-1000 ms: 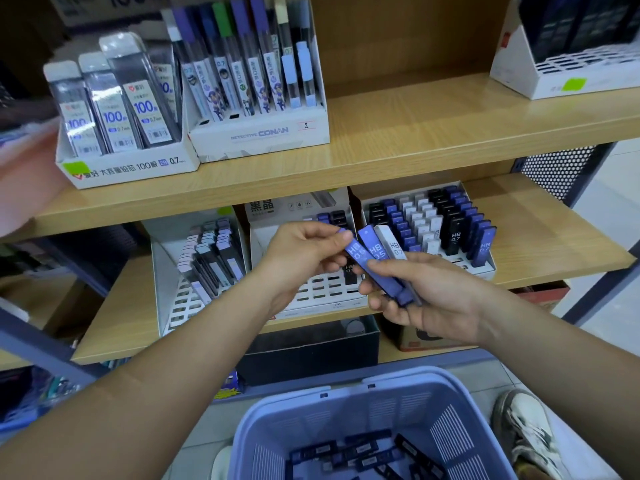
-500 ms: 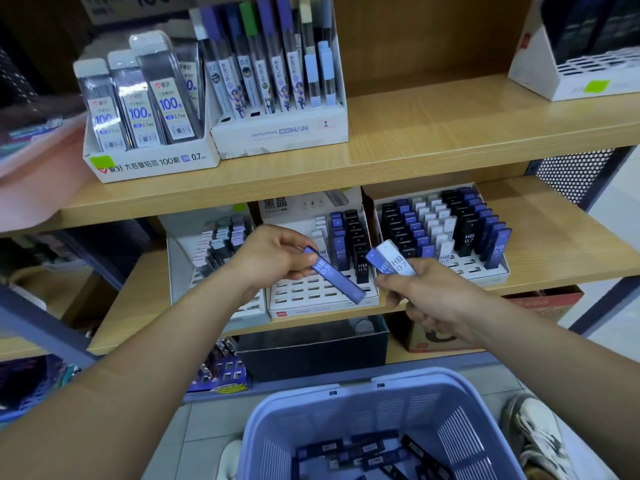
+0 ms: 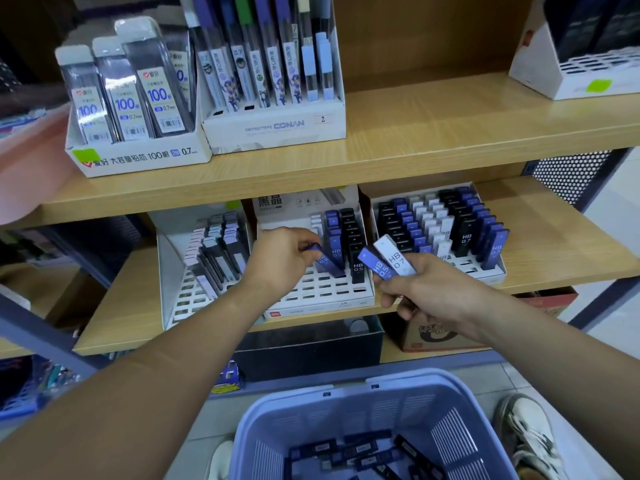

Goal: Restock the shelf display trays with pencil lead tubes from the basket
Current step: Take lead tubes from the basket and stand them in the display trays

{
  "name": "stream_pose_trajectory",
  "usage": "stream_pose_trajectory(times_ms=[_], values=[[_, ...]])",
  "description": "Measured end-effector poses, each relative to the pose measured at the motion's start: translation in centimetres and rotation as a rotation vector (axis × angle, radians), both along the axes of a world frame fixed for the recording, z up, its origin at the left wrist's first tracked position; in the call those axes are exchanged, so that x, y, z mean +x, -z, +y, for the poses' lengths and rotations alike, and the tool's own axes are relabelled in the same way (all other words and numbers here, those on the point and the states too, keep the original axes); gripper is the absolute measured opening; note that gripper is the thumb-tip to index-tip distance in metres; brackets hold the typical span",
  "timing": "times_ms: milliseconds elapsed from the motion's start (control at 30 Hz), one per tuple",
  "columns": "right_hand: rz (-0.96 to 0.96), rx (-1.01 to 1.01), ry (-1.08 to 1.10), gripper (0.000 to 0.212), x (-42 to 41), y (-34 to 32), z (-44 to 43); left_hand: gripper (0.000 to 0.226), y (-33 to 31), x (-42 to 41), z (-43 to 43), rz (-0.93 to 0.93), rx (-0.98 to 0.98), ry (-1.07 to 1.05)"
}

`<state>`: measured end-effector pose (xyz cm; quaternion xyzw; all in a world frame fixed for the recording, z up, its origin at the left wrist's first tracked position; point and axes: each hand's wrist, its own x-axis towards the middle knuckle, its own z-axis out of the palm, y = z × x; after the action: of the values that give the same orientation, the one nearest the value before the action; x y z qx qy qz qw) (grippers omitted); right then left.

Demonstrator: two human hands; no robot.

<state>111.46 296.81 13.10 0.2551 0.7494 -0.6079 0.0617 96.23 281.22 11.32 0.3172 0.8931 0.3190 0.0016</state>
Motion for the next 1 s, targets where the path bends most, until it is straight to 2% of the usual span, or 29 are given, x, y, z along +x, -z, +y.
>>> stream_pose_trajectory(times_ms=[300,500,600,733,800,867,933,1000], values=[[0.015,-0.128,0.126,0.014,-0.1,-0.5,0.5,0.029,0.0,-0.5,1.3,0.211,-0.202,0.175],[0.057,-0.274,0.187,0.015,-0.4,-0.7,0.2,0.012,0.3,-0.5,1.6,0.239,-0.13,0.153],[0.081,-0.312,0.197,0.016,-0.3,-0.7,0.3,0.014,0.6,-0.2,2.0,0.272,-0.193,0.209],[0.096,-0.392,0.23,0.018,-0.3,-0.6,0.4,0.026,0.6,-0.2,2.2,0.279,-0.177,0.204],[0.093,-0.42,0.231,0.019,-0.3,-0.6,0.4,0.027,0.0,0.0,2.4,0.139,-0.093,0.129],[0.08,-0.417,0.224,0.02,-0.4,-0.5,0.3,0.023,-1.5,1.0,2.5,-0.268,0.175,0.048],[0.071,-0.388,0.199,0.019,-0.5,-0.3,0.2,0.021,-2.7,2.0,2.3,-0.665,0.387,0.076],[0.065,-0.36,0.164,0.017,-0.5,-0.2,-0.1,0.019,-3.1,2.8,2.0,-0.797,0.397,0.138]])
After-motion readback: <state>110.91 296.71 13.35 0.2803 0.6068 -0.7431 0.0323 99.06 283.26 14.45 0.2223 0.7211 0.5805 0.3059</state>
